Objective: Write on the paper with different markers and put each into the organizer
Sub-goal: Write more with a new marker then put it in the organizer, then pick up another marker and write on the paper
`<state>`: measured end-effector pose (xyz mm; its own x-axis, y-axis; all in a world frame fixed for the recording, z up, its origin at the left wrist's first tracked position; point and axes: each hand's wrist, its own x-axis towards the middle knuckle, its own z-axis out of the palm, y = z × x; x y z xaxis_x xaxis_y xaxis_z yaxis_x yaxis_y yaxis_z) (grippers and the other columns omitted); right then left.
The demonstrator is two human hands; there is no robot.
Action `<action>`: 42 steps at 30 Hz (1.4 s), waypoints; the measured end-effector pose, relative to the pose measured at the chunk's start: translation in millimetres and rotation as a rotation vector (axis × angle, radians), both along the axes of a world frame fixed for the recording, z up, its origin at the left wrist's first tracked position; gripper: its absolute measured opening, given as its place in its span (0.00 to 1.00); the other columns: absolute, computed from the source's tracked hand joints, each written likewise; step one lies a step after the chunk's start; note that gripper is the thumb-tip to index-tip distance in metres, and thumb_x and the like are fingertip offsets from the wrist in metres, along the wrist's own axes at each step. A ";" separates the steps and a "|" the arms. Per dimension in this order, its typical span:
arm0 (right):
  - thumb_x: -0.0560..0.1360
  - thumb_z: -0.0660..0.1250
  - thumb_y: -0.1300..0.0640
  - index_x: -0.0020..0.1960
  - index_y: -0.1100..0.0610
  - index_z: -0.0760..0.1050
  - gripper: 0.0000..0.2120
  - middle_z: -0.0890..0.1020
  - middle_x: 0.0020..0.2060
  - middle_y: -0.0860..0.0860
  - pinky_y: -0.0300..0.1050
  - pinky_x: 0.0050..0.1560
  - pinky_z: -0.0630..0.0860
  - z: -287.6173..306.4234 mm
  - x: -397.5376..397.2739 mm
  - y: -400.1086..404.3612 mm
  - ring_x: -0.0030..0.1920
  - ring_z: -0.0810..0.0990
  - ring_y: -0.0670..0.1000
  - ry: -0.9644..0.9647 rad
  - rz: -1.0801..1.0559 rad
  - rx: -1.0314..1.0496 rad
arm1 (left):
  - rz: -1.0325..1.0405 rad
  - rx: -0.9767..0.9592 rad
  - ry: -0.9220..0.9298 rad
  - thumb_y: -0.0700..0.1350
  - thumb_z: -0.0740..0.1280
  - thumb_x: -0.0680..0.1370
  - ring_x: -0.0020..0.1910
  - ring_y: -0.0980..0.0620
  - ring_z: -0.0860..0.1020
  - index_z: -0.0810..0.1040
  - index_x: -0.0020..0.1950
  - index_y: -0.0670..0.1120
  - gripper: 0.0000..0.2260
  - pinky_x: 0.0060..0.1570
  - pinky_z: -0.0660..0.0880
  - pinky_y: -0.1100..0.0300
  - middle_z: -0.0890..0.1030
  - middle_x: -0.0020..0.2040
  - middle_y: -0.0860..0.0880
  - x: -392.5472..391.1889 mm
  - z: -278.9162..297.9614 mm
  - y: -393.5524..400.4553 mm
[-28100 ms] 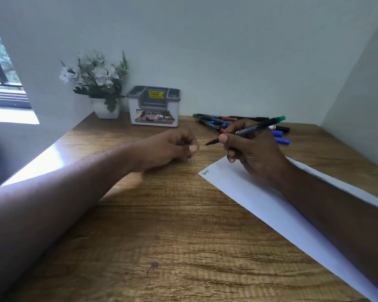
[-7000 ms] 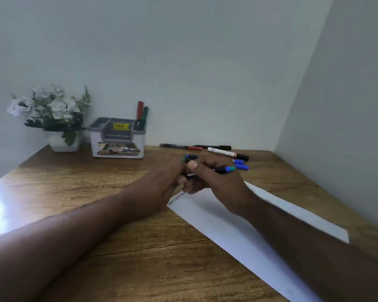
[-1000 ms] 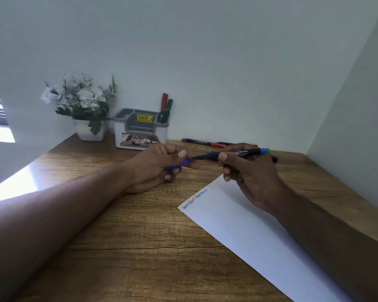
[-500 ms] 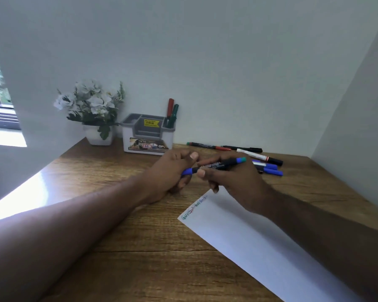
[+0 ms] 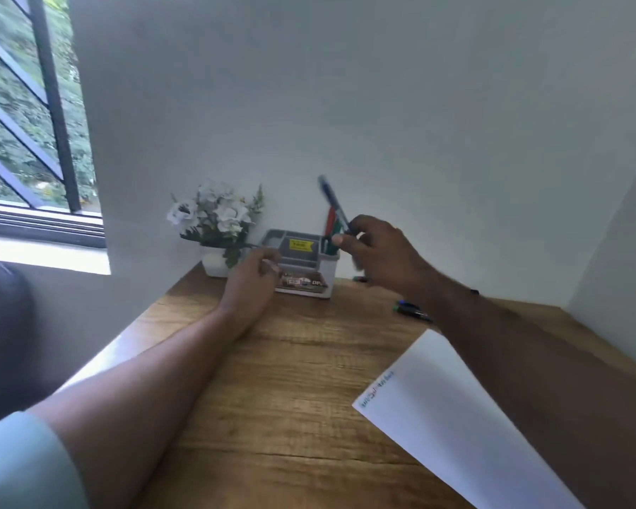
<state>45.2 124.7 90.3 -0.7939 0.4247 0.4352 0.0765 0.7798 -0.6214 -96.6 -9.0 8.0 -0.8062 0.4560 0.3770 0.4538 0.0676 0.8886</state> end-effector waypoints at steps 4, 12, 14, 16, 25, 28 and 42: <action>0.80 0.59 0.48 0.55 0.55 0.77 0.14 0.73 0.46 0.53 0.48 0.46 0.71 30.6 -31.9 17.8 0.51 0.76 0.57 -0.288 -0.081 0.652 | 0.069 -0.107 0.170 0.32 0.63 0.76 0.49 0.53 0.75 0.78 0.58 0.44 0.13 0.46 0.66 0.66 0.78 0.50 0.50 -20.0 -7.4 -0.5; 0.75 0.64 0.63 0.64 0.56 0.73 0.18 0.68 0.63 0.57 0.53 0.53 0.69 39.2 -93.8 -4.1 0.64 0.66 0.60 -0.605 -0.236 1.156 | 0.124 -0.126 0.288 0.35 0.63 0.76 0.45 0.51 0.75 0.77 0.54 0.46 0.10 0.44 0.68 0.62 0.78 0.46 0.50 -26.9 -14.6 7.1; 0.76 0.63 0.62 0.70 0.52 0.68 0.23 0.65 0.67 0.57 0.57 0.59 0.67 30.4 -105.3 -4.0 0.66 0.64 0.61 -0.629 -0.183 1.035 | 0.137 -0.151 0.314 0.37 0.63 0.76 0.45 0.50 0.76 0.77 0.53 0.45 0.08 0.45 0.71 0.59 0.79 0.45 0.49 -27.2 -14.6 7.4; 0.76 0.64 0.58 0.73 0.48 0.63 0.27 0.63 0.69 0.56 0.58 0.61 0.65 26.0 -107.9 -0.5 0.67 0.63 0.61 -0.607 -0.111 0.901 | 0.144 -0.186 0.340 0.38 0.63 0.76 0.45 0.49 0.77 0.78 0.50 0.43 0.06 0.47 0.75 0.55 0.80 0.45 0.48 -27.4 -14.3 7.5; 0.74 0.68 0.63 0.55 0.58 0.81 0.10 0.80 0.50 0.57 0.52 0.56 0.73 19.9 -0.9 36.2 0.52 0.78 0.56 -0.127 -0.006 0.599 | -0.029 -0.223 0.533 0.40 0.65 0.76 0.46 0.52 0.78 0.81 0.49 0.45 0.06 0.48 0.75 0.56 0.82 0.46 0.49 8.0 -2.7 12.4; 0.73 0.67 0.64 0.48 0.59 0.83 0.07 0.83 0.46 0.57 0.50 0.52 0.76 -9.0 48.8 62.3 0.48 0.81 0.57 -0.212 -0.101 0.546 | -0.161 -0.274 0.601 0.41 0.65 0.76 0.48 0.54 0.78 0.81 0.51 0.45 0.07 0.51 0.73 0.59 0.82 0.48 0.50 31.6 -0.8 21.9; 0.80 0.55 0.60 0.72 0.52 0.64 0.20 0.70 0.65 0.55 0.53 0.59 0.72 -81.2 95.7 105.3 0.65 0.69 0.58 -0.685 -0.304 0.765 | -0.562 -0.606 0.560 0.54 0.64 0.79 0.56 0.60 0.72 0.76 0.63 0.52 0.14 0.58 0.70 0.62 0.73 0.57 0.58 78.3 -12.1 42.5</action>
<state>140.9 230.0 9.2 -0.8769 0.4490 0.1714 0.4802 0.8336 0.2732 -18.3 33.5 -4.1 -0.1917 0.9578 0.2144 0.9018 0.0856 0.4237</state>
